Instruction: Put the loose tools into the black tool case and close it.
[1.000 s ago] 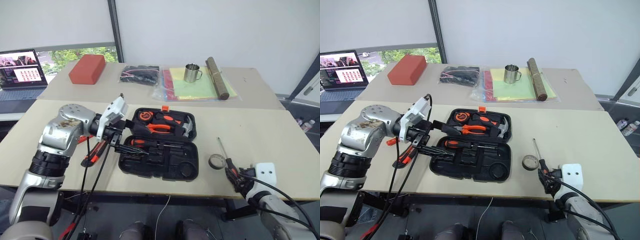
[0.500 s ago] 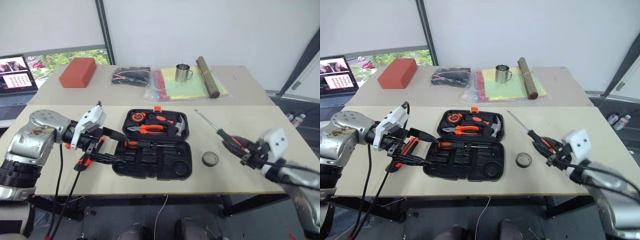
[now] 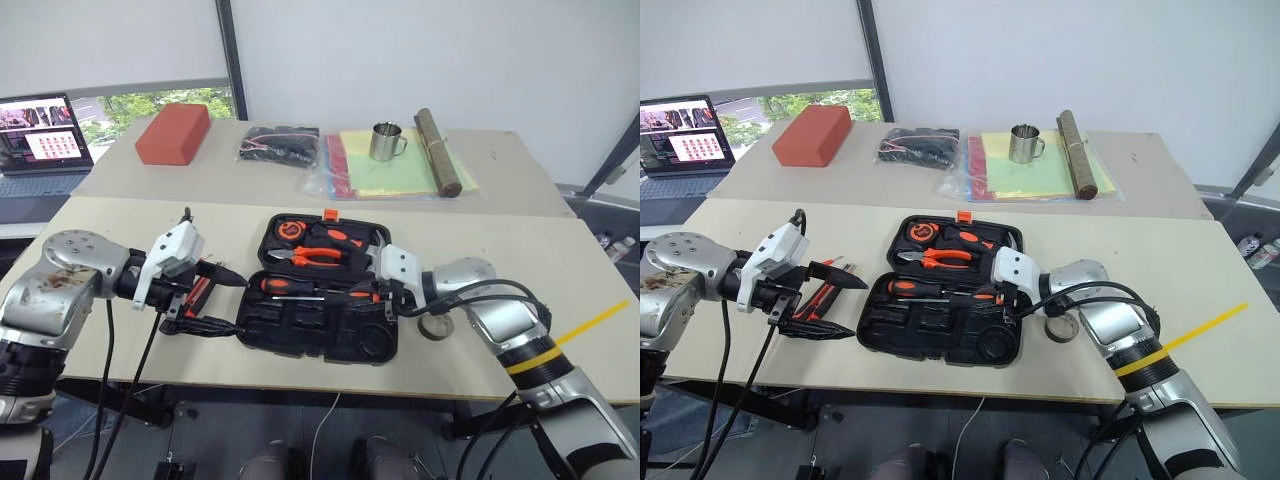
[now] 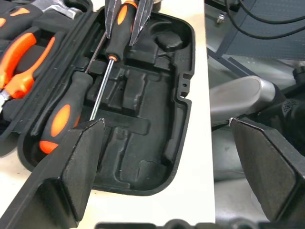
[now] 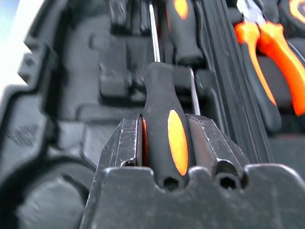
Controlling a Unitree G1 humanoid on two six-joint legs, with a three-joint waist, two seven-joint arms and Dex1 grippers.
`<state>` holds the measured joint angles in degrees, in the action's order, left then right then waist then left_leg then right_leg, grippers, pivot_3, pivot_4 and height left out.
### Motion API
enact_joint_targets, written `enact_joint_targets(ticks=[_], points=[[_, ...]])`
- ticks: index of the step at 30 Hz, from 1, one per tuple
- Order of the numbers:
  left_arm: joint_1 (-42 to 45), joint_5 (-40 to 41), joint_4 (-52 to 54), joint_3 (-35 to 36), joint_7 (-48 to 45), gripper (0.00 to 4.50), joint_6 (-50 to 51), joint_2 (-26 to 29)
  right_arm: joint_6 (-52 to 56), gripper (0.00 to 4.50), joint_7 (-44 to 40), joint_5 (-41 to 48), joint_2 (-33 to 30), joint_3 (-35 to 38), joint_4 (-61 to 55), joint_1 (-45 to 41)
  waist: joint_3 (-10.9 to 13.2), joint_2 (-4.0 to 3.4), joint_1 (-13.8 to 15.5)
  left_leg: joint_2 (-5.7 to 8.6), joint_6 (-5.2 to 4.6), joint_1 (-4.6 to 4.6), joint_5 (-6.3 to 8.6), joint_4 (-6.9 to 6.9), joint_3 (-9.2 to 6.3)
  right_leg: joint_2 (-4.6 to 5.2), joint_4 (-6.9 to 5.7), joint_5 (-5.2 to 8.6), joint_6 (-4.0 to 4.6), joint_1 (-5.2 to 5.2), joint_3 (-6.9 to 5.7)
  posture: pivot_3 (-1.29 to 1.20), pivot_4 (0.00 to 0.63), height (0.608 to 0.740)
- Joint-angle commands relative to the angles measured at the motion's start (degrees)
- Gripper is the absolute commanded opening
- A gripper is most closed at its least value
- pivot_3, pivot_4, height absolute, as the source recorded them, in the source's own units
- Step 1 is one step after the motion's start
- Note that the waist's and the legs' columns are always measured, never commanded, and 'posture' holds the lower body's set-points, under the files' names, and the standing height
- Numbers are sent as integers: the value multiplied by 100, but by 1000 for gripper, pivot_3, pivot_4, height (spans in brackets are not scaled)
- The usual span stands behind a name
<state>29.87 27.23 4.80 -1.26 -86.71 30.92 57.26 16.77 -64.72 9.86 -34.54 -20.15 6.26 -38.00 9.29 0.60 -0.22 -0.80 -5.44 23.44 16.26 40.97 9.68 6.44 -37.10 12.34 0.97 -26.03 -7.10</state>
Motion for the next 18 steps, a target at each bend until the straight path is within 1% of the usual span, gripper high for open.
enact_joint_targets(ticks=[1, 2, 3, 5, 6, 7, 8, 9, 12, 15, 18], points=[[55, 113, 188, 149, 115, 4500, 11, 9, 23, 2041, -7, -197, 65, -7, 20, -141, 0, 0, -46, -1, 1, -4, 0, 0, 0, -1, -3, 0, 0, 1, 1, 0, 150, 736], [58, 117, 191, 147, 126, 4500, 16, 7, 51, 2345, -10, -225, 68, -1, 20, -137, 0, 0, -53, -1, 1, -5, -1, -1, 0, -1, -4, 1, 0, 1, 1, 0, 150, 736], [59, 117, 188, 150, 136, 4500, 14, 5, 112, 2553, -15, -211, 48, 43, -14, -114, 0, 0, -60, -1, 1, -6, -1, -1, 1, -1, -5, 0, 0, 1, 2, 0, 150, 736], [71, 107, 165, 149, 150, 4500, -2, -3, 239, 3239, -75, -109, -13, 154, -172, -42, 0, 0, -68, -2, 2, -9, 0, -1, 1, -2, -5, 0, 0, 2, 4, 0, 150, 736], [80, 102, 149, 146, 153, 4500, -11, -7, 297, 3655, -105, -58, -33, 197, -246, -13, 0, 0, -67, -2, 2, -10, 0, -1, 1, -2, -5, 0, 0, 2, 4, 0, 150, 736], [109, 88, 122, 131, 161, 4500, -21, -20, 369, 3916, -110, 8, -47, 265, -361, 23, 0, 0, -64, -2, 2, -10, 0, -2, 1, -2, -5, 0, 0, 2, 4, 0, 150, 736], [140, 77, 92, 116, 164, 4500, -29, -32, 428, 4290, -101, 59, -47, 326, -452, 45, 0, 0, -60, -2, 2, -10, 0, -2, 1, -1, -6, 0, 0, 2, 4, 0, 150, 736], [173, 64, 62, 98, 166, 4500, -38, -45, 517, 4455, -75, 125, -27, 388, -541, 56, 0, 0, -60, -2, 2, -9, 0, -1, 1, -1, -6, 0, 0, 2, 3, 0, 150, 736], [279, 14, -31, 27, 175, 4500, -90, -115, 903, 4455, 95, 379, 134, 570, -773, -3, 0, 0, -63, -2, 2, -8, 0, 0, 2, -1, -6, 0, 0, 2, 4, 0, 150, 736], [367, -27, -100, -36, 175, 4500, -132, -184, 1109, 4455, 266, 429, 295, 614, -864, -65, 0, 0, -64, -2, 3, -10, -1, 0, 2, -2, -7, 0, 1, 2, 5, 0, 150, 736], [433, -56, -159, -88, 161, 4500, -176, -222, 1192, 3743, 371, 408, 442, 549, -925, -40, 0, 0, -67, -2, 3, -10, -1, -1, 3, -2, -8, -1, 1, 1, 5, 0, 150, 736]])
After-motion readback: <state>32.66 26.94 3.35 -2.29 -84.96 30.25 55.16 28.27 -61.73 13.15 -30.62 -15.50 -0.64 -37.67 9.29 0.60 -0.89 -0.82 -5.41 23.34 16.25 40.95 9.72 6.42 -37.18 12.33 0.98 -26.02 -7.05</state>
